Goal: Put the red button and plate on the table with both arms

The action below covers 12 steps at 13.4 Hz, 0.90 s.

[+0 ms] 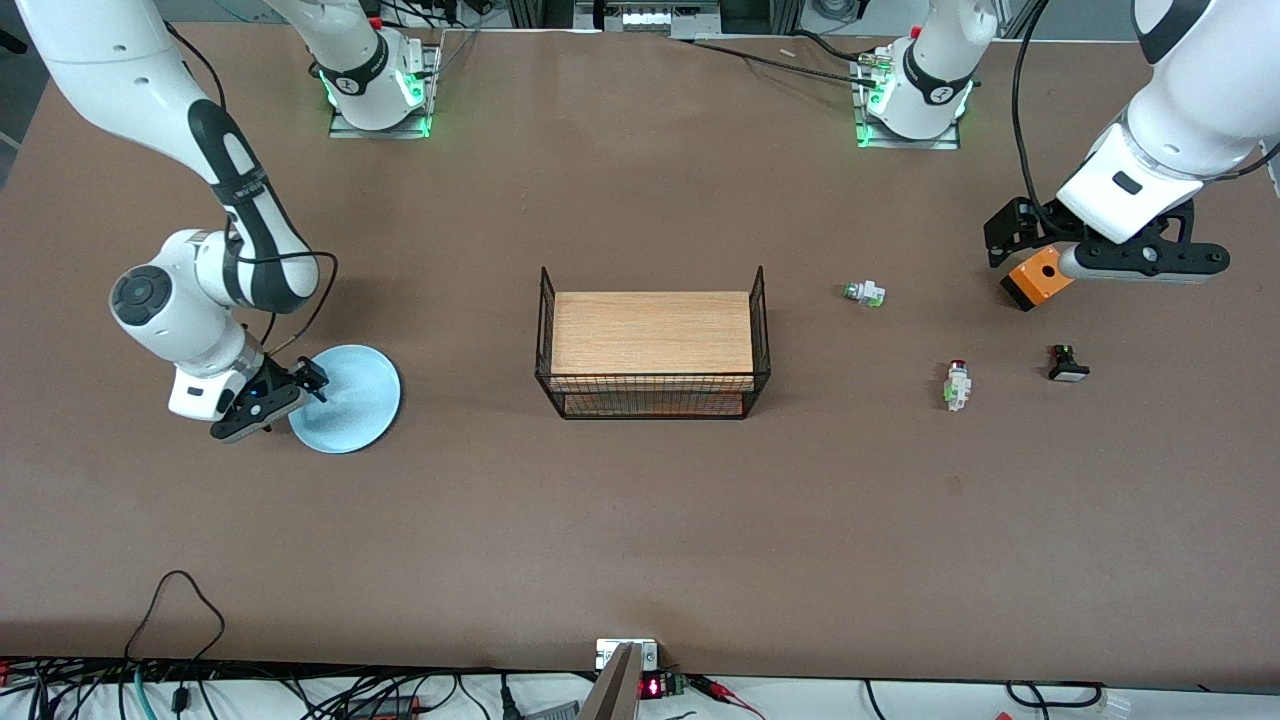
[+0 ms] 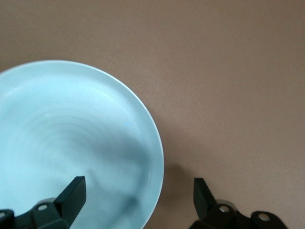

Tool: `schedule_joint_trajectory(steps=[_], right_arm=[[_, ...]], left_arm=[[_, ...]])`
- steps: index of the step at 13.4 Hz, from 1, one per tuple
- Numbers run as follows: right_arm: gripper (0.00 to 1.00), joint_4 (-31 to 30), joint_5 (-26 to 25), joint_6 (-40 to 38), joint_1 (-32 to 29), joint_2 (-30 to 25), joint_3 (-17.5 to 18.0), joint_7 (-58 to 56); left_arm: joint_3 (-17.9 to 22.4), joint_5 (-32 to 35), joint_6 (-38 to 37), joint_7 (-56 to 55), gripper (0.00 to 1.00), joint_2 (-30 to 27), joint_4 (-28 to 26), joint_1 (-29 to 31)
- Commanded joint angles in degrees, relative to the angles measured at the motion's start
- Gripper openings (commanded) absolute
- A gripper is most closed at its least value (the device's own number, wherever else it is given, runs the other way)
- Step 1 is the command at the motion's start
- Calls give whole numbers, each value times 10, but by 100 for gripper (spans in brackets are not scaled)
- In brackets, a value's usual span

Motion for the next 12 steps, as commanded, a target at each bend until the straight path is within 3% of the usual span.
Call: schedule_joint_trajectory(steps=[1,5,8,12], right_arm=[[100,116,7,-204,0,-19,0,57],[100,268,-14,-468,5,-39,-2,176],[100,328,-50,-570,20,-53,-2,250],[100,400,-61,-710,30,-85,-1,323]], left_arm=[[0,-4,-12,12,100,8,16,3],[0,-4,-12,12,100,8,16,4],[1,-4,-12,12,100,8,16,4],[1,-3,-12,12,100,9,16,4]])
